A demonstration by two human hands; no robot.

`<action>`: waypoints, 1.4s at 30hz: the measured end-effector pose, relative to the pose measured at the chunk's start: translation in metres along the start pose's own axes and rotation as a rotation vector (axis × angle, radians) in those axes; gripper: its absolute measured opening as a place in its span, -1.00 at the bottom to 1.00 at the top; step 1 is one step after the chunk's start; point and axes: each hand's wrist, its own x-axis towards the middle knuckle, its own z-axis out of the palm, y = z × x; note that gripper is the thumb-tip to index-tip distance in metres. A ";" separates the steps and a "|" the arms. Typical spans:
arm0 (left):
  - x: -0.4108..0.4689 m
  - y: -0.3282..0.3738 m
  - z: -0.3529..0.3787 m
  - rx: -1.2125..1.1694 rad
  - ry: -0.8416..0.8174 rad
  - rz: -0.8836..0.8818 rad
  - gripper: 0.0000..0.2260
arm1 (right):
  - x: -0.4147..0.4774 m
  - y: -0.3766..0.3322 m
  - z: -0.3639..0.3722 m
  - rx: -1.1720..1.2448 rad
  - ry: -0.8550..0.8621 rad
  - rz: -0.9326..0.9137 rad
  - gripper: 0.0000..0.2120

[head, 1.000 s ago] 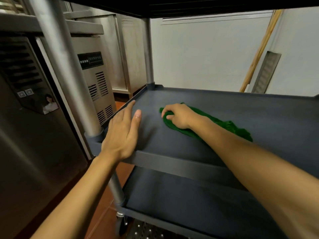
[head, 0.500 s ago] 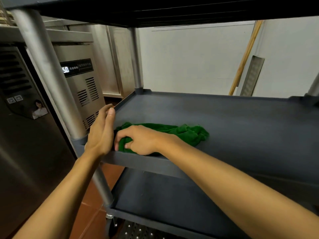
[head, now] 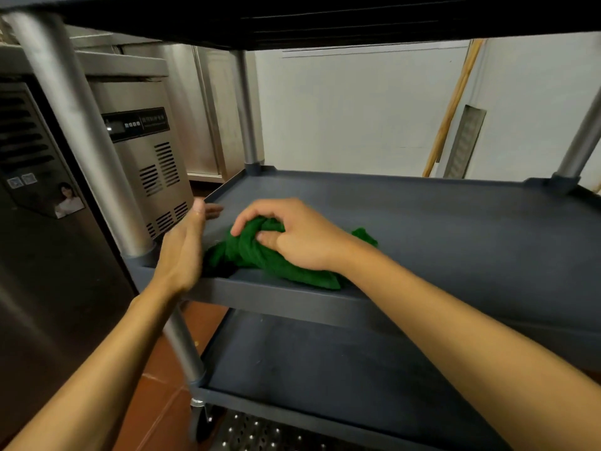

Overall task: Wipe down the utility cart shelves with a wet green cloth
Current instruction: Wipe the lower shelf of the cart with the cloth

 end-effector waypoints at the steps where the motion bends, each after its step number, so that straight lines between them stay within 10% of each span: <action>1: -0.006 0.004 0.004 -0.133 -0.002 -0.002 -0.33 | -0.001 -0.006 -0.004 0.019 0.044 -0.025 -0.71; 5: -0.045 0.028 0.024 -0.554 -0.108 0.027 -0.35 | 0.004 -0.033 -0.011 0.169 0.240 -0.124 -0.67; 10: -0.077 0.052 0.025 -0.391 -0.083 0.140 -0.11 | 0.021 -0.073 -0.001 0.231 0.296 -0.271 -0.71; 21: -0.100 0.068 -0.058 -0.363 0.279 0.226 -0.73 | 0.035 -0.136 0.047 0.260 0.251 -0.556 -0.75; 42: -0.225 -0.066 -0.028 -0.367 0.162 -0.485 -0.51 | -0.098 0.053 0.188 0.498 -0.118 0.259 -0.40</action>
